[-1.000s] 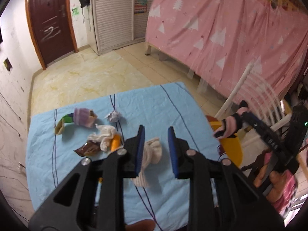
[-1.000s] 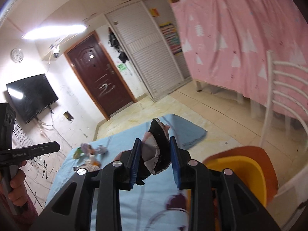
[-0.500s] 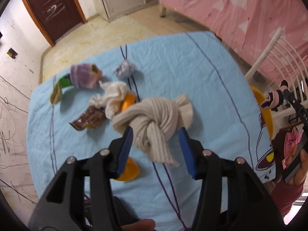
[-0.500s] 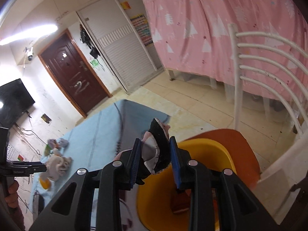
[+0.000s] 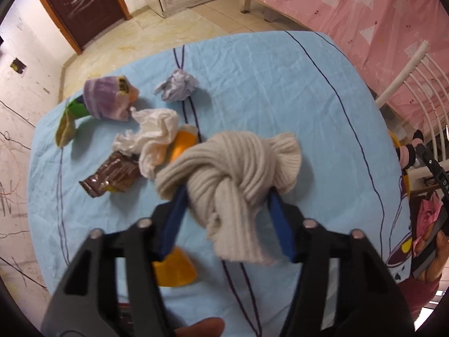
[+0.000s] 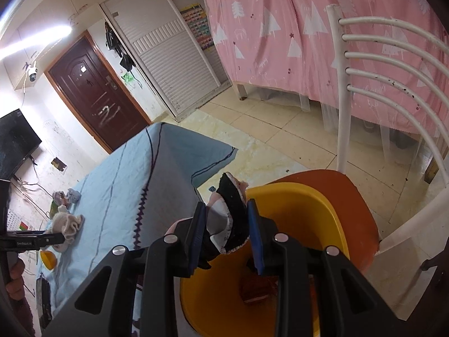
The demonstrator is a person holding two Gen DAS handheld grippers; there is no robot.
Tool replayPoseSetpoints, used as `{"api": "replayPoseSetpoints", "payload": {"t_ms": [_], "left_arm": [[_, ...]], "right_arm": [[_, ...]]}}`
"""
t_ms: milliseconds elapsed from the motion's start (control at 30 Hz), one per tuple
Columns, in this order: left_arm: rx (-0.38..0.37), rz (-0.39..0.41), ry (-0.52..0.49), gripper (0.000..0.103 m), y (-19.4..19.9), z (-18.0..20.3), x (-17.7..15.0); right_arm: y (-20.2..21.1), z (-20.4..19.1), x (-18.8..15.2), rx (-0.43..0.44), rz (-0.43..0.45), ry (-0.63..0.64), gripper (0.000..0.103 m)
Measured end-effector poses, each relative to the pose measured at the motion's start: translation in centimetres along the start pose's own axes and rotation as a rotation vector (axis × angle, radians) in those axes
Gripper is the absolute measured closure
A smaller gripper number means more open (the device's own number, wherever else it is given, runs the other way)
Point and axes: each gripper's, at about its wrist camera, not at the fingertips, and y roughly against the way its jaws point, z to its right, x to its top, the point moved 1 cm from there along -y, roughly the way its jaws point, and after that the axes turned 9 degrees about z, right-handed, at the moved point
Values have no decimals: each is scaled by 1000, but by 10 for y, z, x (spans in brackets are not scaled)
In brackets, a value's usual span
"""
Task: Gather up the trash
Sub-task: 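Lift the scarf with the left tool while the right tool carries the plush toy to the bin, then carry the scarf to the yellow bin and open both tools to drop items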
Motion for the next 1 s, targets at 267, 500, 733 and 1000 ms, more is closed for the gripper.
{"api": "replayPoseSetpoints", "payload": {"t_ms": [267, 500, 733, 1000], "left_arm": [[6, 50, -17, 60, 22, 8, -1], [-74, 134, -94, 60, 64, 52, 16], [-182, 169, -193, 60, 74, 131, 30], [-242, 129, -273, 59, 59, 203, 27]], "right_arm": [[-8, 6, -5, -16, -20, -8, 79], [-7, 11, -6, -33, -20, -24, 61], [27, 32, 7, -57, 93, -80, 58], [65, 70, 21, -76, 208, -157, 56]]}}
